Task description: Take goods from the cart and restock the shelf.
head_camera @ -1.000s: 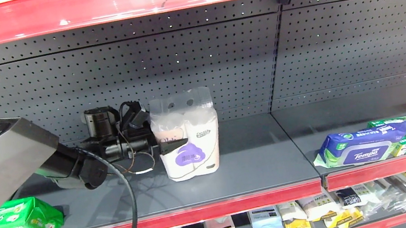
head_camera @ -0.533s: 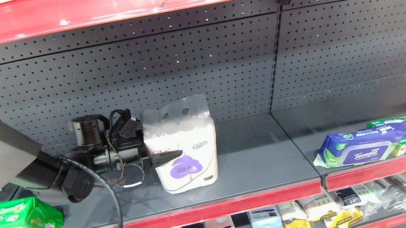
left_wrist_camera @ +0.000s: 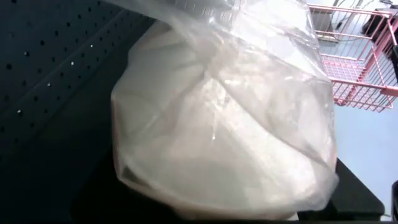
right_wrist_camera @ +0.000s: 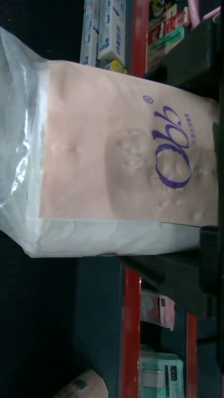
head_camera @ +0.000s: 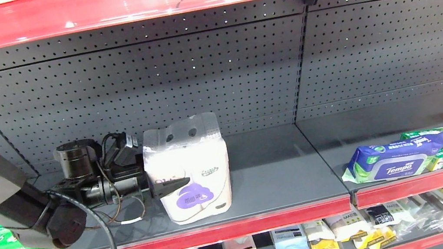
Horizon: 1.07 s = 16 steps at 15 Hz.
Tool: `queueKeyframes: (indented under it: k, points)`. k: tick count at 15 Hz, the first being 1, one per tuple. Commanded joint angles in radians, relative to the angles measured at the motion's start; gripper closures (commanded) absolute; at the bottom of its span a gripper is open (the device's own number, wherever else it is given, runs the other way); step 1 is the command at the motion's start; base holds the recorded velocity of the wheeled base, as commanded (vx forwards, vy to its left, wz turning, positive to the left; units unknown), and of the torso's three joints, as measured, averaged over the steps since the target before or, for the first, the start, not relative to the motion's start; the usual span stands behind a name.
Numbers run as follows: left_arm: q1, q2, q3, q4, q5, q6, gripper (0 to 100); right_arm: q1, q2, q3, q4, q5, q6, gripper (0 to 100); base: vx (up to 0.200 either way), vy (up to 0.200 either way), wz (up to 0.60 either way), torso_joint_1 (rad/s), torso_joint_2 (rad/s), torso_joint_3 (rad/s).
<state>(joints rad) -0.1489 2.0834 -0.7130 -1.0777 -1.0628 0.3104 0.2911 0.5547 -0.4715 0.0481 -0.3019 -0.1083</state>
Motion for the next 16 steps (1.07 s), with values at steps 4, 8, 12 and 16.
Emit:
queueKeyframes:
  k: [4, 8, 12, 16]
  points:
    - [0.002, -0.005, 0.084, -0.054, -0.023, -0.001, 100, 0.0, 0.007, 0.001, -0.002, 0.001, -0.001, 100, 0.0, 0.0, 0.0, 0.0, 0.0, 0.0]
    - [0.002, -0.011, 0.093, -0.073, -0.036, -0.004, 100, 0.0, 0.005, 0.001, -0.002, 0.0, -0.001, 100, 0.0, 0.0, 0.0, 0.0, 0.0, 0.0]
    - [0.0, -0.032, 0.147, -0.073, -0.04, -0.004, 100, 0.0, 0.007, -0.001, -0.004, 0.0, -0.001, 100, 0.0, 0.0, 0.0, 0.0, 0.0, 0.0]
    - [0.002, -0.032, 0.156, -0.074, -0.042, -0.002, 100, 0.0, 0.007, -0.001, -0.004, 0.0, -0.001, 100, 0.0, 0.0, 0.0, 0.0, 0.0, 0.0]
